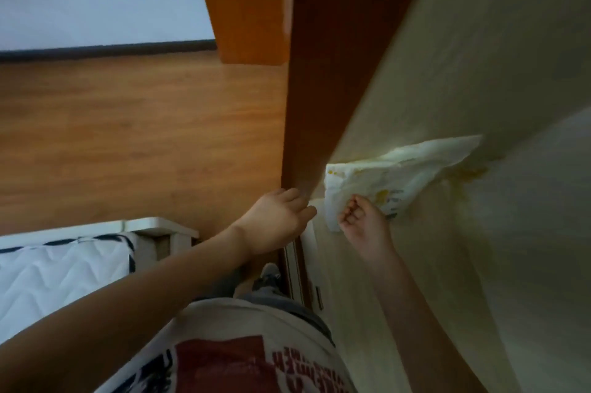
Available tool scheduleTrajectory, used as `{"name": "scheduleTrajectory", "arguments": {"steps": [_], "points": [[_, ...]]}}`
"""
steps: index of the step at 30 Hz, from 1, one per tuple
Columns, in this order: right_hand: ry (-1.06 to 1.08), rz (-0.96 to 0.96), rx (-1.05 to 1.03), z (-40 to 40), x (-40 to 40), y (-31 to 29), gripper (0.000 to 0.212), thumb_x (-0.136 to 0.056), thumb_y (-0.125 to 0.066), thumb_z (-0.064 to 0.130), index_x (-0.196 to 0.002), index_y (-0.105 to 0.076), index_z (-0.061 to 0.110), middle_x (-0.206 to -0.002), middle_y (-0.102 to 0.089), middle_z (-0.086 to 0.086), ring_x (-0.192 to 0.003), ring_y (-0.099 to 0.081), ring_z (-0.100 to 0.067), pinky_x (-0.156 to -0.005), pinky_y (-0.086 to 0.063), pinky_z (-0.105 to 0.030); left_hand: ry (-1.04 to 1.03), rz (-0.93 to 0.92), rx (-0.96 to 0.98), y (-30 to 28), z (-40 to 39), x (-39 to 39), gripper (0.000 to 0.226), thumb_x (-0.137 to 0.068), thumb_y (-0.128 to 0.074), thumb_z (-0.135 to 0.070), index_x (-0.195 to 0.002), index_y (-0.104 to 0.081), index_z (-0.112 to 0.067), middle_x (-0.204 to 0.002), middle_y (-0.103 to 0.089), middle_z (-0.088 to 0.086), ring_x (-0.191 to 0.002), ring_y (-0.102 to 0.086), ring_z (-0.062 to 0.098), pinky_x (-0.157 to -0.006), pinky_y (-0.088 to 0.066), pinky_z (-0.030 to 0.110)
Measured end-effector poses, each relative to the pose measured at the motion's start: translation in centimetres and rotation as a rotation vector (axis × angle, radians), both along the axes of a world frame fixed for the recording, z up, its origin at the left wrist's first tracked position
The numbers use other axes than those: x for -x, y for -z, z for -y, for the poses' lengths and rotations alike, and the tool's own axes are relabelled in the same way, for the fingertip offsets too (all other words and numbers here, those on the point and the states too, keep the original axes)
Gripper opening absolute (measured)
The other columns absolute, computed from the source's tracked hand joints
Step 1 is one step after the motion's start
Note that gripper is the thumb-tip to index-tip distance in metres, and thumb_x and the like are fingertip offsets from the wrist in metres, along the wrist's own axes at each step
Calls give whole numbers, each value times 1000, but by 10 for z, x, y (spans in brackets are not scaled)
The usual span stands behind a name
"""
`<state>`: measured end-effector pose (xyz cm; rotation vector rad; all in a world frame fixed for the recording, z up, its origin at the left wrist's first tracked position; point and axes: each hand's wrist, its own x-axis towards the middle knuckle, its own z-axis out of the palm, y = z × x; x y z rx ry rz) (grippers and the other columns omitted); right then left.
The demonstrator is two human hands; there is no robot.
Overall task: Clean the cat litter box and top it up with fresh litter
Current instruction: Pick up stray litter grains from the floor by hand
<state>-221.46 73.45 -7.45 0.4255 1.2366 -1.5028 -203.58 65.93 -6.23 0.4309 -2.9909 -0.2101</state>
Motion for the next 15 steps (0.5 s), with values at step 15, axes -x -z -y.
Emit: {"name": "scheduleTrajectory", "arguments": {"steps": [15], "points": [[-1394, -1555, 509, 131, -212, -35, 36, -98, -50, 32, -132, -52, 21, -130, -52, 6, -120, -47, -7, -100, -40, -21, -997, -16, 57, -27, 32, -222, 52, -94, -40, -39, -140, -52, -18, -138, -58, 6, -130, -52, 29, -110, -38, 48]]}}
